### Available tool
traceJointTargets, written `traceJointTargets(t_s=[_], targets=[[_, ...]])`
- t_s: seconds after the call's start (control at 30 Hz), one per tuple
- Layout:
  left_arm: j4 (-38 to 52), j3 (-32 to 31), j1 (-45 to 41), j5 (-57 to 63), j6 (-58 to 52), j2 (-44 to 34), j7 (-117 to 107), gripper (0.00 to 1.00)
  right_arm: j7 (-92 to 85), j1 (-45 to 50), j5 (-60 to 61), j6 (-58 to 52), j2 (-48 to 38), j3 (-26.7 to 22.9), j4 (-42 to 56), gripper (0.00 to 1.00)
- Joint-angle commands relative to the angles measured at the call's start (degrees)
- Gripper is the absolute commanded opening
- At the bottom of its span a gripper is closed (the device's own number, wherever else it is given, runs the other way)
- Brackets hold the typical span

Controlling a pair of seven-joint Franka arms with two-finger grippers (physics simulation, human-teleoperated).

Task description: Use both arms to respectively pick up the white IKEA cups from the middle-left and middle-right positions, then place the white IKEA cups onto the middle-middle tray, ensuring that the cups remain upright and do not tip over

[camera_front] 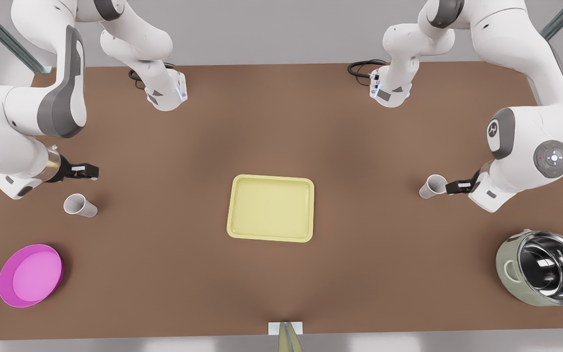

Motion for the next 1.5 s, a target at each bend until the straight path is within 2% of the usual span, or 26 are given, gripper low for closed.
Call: traceJointTargets(t_s=[0.0,0.07,0.13,0.23,0.27,0.37,0.53,0.6,0.67,0.77,0.8,0.83,0.9,0.93,0.97,1.07,1.17,1.27,1.37,1.4,1.47], targets=[[-0.43,0.17,-0.09,0.05,1.88,-0.28,-4.4,1.0,-1.76,-0.17,1.1,0.6,-0.06,-0.01,-0.01,1.0],[-4.12,1.39,0.0,0.05,3.36,-0.37,-4.4,1.0,-2.9,-0.52,0.31,0.34,0.46,-0.1,0.42,1.0],[-16.33,4.47,0.35,0.05,14.34,-1.6,-1.68,1.0,-5.0,-3.5,-2.24,0.77,7.93,-0.1,4.38,1.0],[-27.76,5.61,0.96,-0.04,26.74,-1.69,-1.07,1.0,-5.54,-8.69,-2.76,2.71,16.72,-0.01,7.81,1.0],[-29.87,5.79,1.4,-0.3,28.15,-1.69,5.7,1.0,-5.8,-9.92,-2.94,3.15,18.92,-0.01,8.69,1.0],[-35.33,6.58,2.19,-0.75,34.22,-2.04,6.23,1.0,-9.05,-14.58,-2.15,8.24,22.0,0.08,7.72,1.0],[-39.37,7.55,2.98,-0.75,36.42,-2.21,6.32,1.0,-19.42,-19.76,-2.24,20.28,22.26,0.34,-0.01,1.0],[-40.86,7.55,3.51,-0.75,36.5,-2.13,6.41,1.0,-20.48,-20.29,-2.15,27.93,18.84,0.43,-7.48,1.0],[-42.09,7.55,3.51,-0.83,39.84,-1.51,6.32,1.0,-29.0,-23.89,2.68,45.24,14.09,0.6,-20.57,1.0],[-43.76,7.55,4.22,-0.92,44.5,-0.19,6.32,1.0,-29.09,-24.78,4.18,46.22,14.53,0.52,-21.2,1.0],[-43.76,7.55,4.66,-0.92,45.2,0.16,6.32,1.0,-29.01,-24.78,4.53,46.22,14.53,0.52,-21.2,1.0],[-43.76,7.55,4.66,-1.01,45.21,0.25,6.23,0.95,-29.0,-24.86,4.62,46.48,14.53,0.43,-20.85,1.0],[-43.85,7.55,4.66,-5.4,45.21,0.68,6.23,0.69,-29.0,-25.04,4.71,47.27,14.79,0.17,-21.19,1.0],[-43.85,7.55,4.66,-5.49,45.21,0.77,6.23,0.51,-28.65,-25.04,4.71,47.01,14.88,0.16,-21.55,1.0],[-43.76,7.55,4.66,-5.49,45.12,0.77,6.23,0.39,-28.57,-25.04,4.71,47.01,15.23,0.08,-21.55,1.0],[-43.76,7.55,4.66,-8.83,44.77,0.69,6.23,0.21,-28.57,-26.09,4.71,46.22,16.11,-0.01,-22.51,1.0],[-42.36,6.32,4.22,-10.06,44.42,0.07,5.88,0.21,-28.57,-26.97,4.62,46.13,17.16,0.08,-22.78,1.0],[-32.7,2.89,4.04,-9.97,34.93,-0.99,0.71,0.21,-28.57,-26.88,4.62,46.13,18.31,0.08,-22.52,1.0],[-12.4,-5.63,3.87,-9.71,21.56,7.8,-17.49,0.21,-28.57,-26.71,4.44,46.13,19.27,0.08,-22.51,1.0],[-8.26,-7.92,1.76,-9.62,21.56,10.88,-24.96,0.21,-28.57,-26.62,4.44,46.13,19.8,0.08,-22.25,1.0],[-4.74,-8.01,-3.07,-9.71,21.65,13.34,-33.57,0.21,-28.57,-26.71,4.44,46.04,19.89,0.08,-22.25,1.0]])
